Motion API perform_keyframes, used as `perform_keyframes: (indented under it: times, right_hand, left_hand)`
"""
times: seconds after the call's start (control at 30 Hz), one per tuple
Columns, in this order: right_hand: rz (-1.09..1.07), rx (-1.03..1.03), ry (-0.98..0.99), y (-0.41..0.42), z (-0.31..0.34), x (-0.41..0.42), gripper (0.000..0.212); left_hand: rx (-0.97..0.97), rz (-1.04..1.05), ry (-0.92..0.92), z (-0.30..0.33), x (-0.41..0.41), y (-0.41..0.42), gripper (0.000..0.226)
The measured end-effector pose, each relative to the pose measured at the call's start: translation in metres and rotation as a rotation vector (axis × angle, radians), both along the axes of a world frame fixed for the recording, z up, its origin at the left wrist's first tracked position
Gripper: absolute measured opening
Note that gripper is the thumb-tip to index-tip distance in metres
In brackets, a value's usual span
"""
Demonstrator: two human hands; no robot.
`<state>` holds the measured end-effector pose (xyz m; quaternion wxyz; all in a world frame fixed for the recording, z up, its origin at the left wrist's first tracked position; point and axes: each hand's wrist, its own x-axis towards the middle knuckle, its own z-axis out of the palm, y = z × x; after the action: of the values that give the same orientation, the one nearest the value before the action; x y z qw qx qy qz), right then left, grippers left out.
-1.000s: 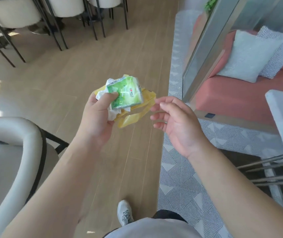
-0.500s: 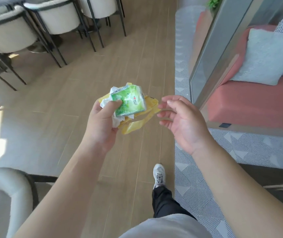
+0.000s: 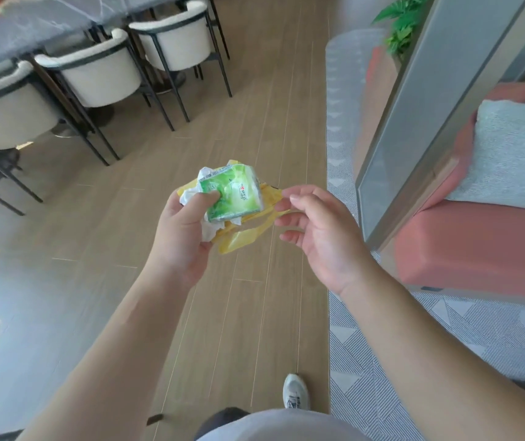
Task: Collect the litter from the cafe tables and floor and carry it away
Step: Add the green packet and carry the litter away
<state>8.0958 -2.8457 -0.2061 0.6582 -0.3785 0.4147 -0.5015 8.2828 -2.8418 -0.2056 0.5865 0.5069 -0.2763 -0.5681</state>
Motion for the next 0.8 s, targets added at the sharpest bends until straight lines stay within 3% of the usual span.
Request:
perform_keyframes:
  times: [0.27, 0.53, 0.8]
  right_hand:
    - [-0.026, 0.014, -0.024, -0.11, -0.012, 0.028, 0.019]
    - [-0.159, 0.043, 0.051, -0.246, -0.021, 0.081, 0.013]
    - [-0.264, 0.018, 0.079, -0.37, 0.004, 0.139, 0.015]
  left_hand:
    - [0.015, 0.012, -0.016, -0.014, 0.032, -0.105, 0.038]
    - [0.045, -0.073, 0.007, -0.041, 0.094, -0.266, 0.036]
    - [0.004, -0.122, 0.11, -0.019, 0.155, -0.42, 0.025]
